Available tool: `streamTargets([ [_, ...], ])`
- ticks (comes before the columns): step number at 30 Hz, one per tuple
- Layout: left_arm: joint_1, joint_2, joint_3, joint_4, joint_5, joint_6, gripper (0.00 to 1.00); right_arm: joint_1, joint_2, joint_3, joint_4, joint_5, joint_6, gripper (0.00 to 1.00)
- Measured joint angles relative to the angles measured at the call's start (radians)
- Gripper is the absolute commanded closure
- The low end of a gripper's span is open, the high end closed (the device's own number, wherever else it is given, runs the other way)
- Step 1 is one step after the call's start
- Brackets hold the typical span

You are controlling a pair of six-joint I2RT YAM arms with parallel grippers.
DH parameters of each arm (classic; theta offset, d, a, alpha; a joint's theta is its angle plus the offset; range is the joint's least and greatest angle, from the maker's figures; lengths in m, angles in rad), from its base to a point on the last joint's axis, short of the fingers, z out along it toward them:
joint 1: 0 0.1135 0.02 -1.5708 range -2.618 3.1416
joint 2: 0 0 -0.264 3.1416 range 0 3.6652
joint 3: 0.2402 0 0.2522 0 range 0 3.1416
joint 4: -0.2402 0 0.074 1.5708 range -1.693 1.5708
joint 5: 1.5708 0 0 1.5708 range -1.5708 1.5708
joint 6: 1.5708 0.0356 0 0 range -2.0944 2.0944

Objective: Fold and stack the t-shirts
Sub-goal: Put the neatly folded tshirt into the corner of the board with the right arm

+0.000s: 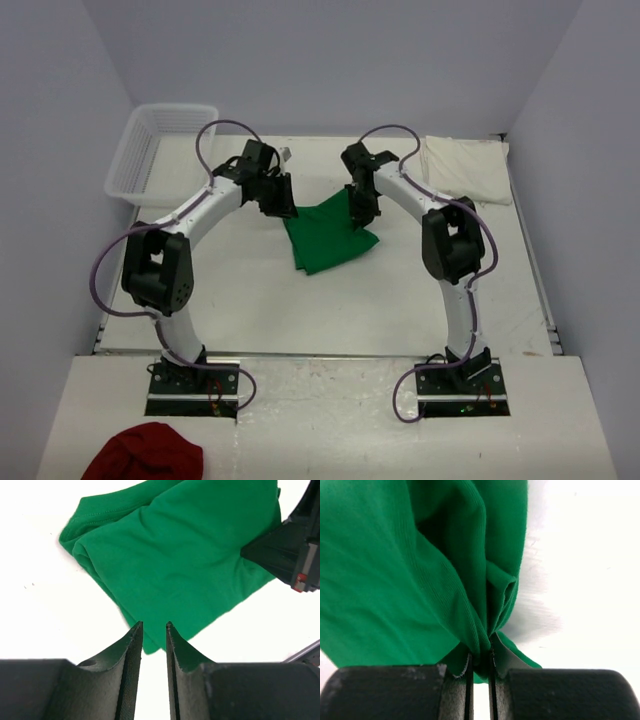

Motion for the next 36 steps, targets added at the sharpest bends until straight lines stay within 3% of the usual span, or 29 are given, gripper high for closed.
streamTargets([
  [8, -0.027, -0.127, -0.086, 0.032, 0.003, -0.026, 0.73, -0.015, -0.026, 0.071, 0.023, 0.111, -0.174, 1.00],
  [17, -0.129, -0.288, -0.249, 0.079, -0.046, -0.080, 0.73, -0.101, -0.012, 0.139, 0.079, 0.210, -0.296, 1.00],
  [23, -0.157, -0.441, -0.381, 0.202, -0.074, -0.122, 0.72, -0.136, 0.021, 0.200, 0.143, 0.253, -0.369, 1.00],
  [29, -0.195, -0.488, -0.513, 0.299, -0.101, -0.156, 0.73, -0.151, 0.049, 0.274, 0.206, 0.288, -0.423, 1.00],
  [36, -0.202, -0.577, -0.626, 0.349, -0.113, -0.168, 0.73, -0.172, 0.036, 0.185, 0.373, 0.377, -0.474, 1.00],
])
